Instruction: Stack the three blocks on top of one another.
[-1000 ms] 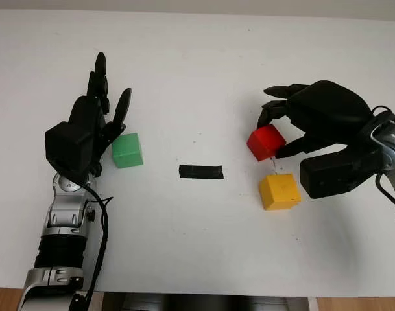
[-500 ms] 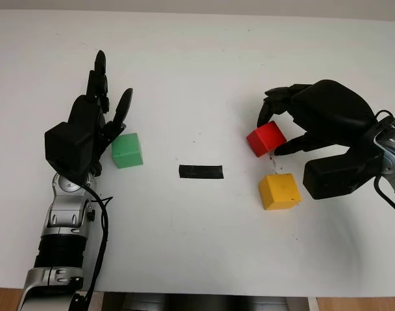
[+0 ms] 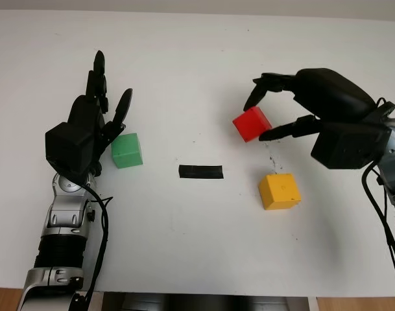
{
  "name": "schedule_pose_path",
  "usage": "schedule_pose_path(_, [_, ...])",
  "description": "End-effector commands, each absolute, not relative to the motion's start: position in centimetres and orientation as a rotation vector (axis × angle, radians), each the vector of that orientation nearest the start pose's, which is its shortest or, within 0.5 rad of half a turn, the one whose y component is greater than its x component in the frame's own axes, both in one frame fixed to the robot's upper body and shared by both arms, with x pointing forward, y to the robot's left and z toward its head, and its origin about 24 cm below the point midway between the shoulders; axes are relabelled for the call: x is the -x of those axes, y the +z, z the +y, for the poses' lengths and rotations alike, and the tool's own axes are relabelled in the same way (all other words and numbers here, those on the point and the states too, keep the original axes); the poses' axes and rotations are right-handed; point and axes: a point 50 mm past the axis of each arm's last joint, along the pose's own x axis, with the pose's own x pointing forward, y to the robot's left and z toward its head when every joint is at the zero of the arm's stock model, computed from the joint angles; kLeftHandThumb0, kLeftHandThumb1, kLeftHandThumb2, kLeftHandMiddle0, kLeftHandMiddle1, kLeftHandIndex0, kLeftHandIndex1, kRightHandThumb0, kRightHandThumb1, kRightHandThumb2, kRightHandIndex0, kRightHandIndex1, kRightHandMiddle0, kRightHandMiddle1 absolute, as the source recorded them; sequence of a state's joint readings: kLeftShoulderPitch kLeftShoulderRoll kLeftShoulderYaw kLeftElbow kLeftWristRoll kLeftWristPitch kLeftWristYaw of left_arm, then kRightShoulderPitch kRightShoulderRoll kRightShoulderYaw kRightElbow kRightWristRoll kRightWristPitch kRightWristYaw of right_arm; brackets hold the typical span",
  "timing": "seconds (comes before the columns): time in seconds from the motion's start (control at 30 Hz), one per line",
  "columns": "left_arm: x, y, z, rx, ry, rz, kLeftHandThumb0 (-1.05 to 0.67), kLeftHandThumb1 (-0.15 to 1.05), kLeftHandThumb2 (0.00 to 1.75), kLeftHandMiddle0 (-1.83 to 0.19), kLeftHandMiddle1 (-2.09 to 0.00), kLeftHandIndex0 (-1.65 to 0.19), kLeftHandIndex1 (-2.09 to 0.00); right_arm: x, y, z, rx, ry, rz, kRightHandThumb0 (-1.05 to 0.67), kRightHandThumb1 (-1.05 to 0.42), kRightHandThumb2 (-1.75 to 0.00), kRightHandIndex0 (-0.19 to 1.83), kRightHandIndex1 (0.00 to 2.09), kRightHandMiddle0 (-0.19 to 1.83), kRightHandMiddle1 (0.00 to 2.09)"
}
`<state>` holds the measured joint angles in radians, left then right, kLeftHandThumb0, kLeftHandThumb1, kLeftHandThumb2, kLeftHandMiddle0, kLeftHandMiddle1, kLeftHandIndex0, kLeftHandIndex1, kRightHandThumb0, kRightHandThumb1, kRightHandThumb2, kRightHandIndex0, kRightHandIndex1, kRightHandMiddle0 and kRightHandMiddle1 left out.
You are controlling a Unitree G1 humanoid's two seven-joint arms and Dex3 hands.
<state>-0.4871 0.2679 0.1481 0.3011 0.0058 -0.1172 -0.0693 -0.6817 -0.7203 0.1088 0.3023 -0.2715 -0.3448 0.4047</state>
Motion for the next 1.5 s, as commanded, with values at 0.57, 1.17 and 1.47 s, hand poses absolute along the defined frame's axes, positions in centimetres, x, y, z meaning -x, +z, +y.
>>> schedule_pose_path(0.57, [-33.4, 14.2, 20.5, -0.232, 0.028, -0.323, -0.79, 1.05, 0.46, 0.15, -0.06, 0.11, -0.06, -34.2, 20.2, -15.8, 0.789, 0.552, -0.287, -0.43, -0.93, -0.06, 0.28, 0.0, 0.35, 1.73])
schedule_pose_path(1.17, [-33.2, 13.9, 20.6, -0.238, 0.038, -0.314, -0.83, 1.05, 0.48, 0.16, -0.05, 0.14, -0.05, -32.8, 16.1, -13.1, 0.735, 0.572, -0.197, -0.5, -0.95, -0.05, 0.21, 0.02, 0.36, 1.76])
schedule_pose_path(1.47, [-33.1, 13.8, 20.5, -0.225, 0.036, -0.315, -0.83, 1.05, 0.47, 0.16, -0.05, 0.14, -0.05, -32.1, 16.2, -12.4, 0.707, 0.61, -0.19, -0.48, -0.94, -0.05, 0.22, 0.03, 0.37, 1.73])
